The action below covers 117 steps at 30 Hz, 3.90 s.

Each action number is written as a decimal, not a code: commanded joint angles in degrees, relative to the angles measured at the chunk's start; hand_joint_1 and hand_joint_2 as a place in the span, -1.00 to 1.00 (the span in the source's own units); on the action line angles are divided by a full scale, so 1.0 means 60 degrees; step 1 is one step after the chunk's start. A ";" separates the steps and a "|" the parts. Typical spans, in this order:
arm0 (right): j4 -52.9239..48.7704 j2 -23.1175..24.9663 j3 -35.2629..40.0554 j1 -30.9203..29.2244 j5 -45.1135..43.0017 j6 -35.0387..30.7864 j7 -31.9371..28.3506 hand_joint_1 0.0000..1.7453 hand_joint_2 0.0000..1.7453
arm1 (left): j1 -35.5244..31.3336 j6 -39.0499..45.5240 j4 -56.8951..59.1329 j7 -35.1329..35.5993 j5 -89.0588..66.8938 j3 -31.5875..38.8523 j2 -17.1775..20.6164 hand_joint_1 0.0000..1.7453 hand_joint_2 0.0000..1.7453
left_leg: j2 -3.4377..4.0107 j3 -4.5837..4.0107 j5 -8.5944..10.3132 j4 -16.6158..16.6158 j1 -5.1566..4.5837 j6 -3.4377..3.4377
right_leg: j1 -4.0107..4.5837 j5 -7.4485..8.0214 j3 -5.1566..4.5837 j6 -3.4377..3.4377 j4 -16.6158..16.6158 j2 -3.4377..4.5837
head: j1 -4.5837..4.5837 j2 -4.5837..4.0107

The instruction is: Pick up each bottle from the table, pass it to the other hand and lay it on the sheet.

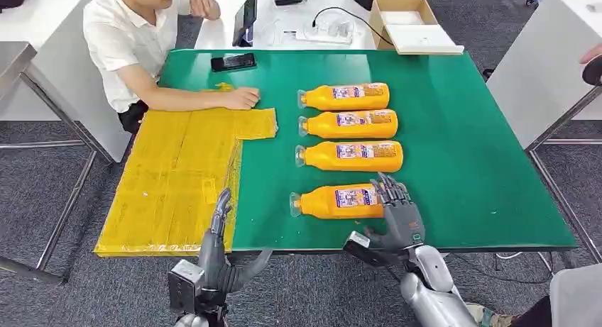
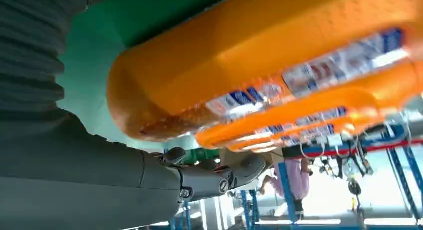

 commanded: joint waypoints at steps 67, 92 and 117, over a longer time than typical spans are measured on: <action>-0.2079 0.1718 0.1182 0.0554 -0.5323 0.1166 -0.2516 1.00 1.00 | 0.0208 -0.1591 -0.0608 0.1153 0.3958 -0.0942 0.0652 -1.00 1.00 | 0.0027 0.0058 -0.0016 -0.0009 0.0019 -0.0005 | 0.0022 -0.0004 0.0050 -0.0012 -0.0011 0.0033 | 0.0000 0.0000; -0.0035 0.2888 0.4168 0.0051 -0.5164 0.1724 -0.2999 1.00 1.00 | -0.0249 -0.2762 -0.0140 0.1980 0.5493 -0.0368 0.0260 -1.00 1.00 | 0.0020 0.0042 -0.0011 -0.0013 0.0018 -0.0009 | 0.0016 -0.0002 0.0037 -0.0017 -0.0016 0.0026 | 0.0004 0.0000; 0.0596 0.3012 0.6041 0.0250 -0.5335 0.3125 -0.2797 -1.00 -1.00 | -0.0202 -0.1720 -0.0576 0.0953 0.4400 0.0287 -0.0204 1.00 1.00 | 0.0004 0.0048 -0.0019 -0.0005 0.0030 -0.0017 | 0.0030 -0.0017 0.0047 -0.0027 -0.0019 -0.0008 | 0.0000 0.0000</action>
